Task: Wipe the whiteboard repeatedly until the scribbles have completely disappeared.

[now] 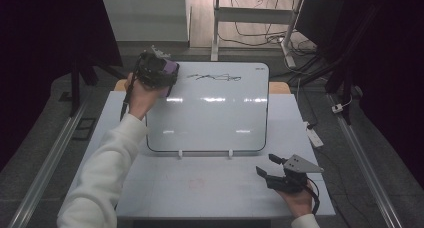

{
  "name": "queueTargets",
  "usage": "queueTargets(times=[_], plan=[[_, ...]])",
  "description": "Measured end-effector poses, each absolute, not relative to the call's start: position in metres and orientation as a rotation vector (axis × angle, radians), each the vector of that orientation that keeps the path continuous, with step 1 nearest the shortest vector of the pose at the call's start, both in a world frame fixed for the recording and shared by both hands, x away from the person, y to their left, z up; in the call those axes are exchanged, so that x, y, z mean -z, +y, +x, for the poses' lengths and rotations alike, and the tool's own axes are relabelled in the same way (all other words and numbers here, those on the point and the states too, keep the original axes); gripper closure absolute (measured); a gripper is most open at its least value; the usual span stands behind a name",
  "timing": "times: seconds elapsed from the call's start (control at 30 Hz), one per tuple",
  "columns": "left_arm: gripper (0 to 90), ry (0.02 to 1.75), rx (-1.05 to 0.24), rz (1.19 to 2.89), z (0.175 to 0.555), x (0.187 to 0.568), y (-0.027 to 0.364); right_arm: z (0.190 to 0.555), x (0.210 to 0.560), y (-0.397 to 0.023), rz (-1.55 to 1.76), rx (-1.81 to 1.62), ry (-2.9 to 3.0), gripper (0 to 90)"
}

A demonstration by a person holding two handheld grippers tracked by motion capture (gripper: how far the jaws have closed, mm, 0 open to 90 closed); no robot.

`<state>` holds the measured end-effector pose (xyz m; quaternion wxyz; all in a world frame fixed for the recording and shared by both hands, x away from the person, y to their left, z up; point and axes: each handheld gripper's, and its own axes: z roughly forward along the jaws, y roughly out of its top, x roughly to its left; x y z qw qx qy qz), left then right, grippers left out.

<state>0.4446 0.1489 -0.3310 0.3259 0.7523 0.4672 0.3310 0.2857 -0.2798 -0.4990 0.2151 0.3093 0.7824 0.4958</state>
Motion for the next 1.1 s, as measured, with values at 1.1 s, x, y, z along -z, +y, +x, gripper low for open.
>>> queueTargets(times=[1.1], plan=[[39.3,1.233,-0.883,1.942,0.443,0.333,0.155,0.283,0.499,-0.281,0.863,-1.364,2.169,31.2]])
